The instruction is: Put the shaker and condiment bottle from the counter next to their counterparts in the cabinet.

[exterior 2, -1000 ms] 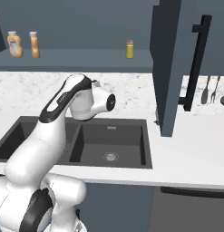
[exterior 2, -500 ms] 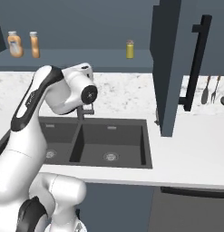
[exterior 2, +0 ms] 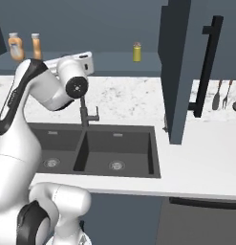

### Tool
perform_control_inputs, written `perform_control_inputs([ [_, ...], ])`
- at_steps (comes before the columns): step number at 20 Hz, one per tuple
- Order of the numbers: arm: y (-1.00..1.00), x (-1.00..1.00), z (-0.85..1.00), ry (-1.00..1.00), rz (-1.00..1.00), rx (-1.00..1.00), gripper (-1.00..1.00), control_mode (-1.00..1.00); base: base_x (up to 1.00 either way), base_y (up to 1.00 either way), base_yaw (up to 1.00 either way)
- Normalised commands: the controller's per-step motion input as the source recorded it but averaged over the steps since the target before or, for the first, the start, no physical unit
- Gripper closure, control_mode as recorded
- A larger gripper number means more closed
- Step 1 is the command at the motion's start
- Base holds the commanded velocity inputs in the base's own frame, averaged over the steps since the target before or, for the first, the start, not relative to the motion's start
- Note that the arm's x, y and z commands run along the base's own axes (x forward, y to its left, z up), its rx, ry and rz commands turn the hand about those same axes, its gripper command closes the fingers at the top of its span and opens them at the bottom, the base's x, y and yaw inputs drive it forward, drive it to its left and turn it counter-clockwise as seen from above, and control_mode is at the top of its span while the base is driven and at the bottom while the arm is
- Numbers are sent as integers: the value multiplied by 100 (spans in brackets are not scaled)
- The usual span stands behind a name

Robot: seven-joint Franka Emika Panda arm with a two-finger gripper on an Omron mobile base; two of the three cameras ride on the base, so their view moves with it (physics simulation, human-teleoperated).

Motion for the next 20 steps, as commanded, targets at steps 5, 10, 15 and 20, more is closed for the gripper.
perform_control_inputs([
  [5, -15, 19, 52, 1, -15, 0, 100, -100, 0, 0, 0],
  [10, -15, 39, 24, 5, -17, 0, 100, -100, 0, 0, 0],
  [15, -11, 43, 1, 4, -24, -1, 100, -100, 0, 0, 0],
  [20, -14, 34, 6, 0, -27, 0, 100, -100, 0, 0, 0],
])
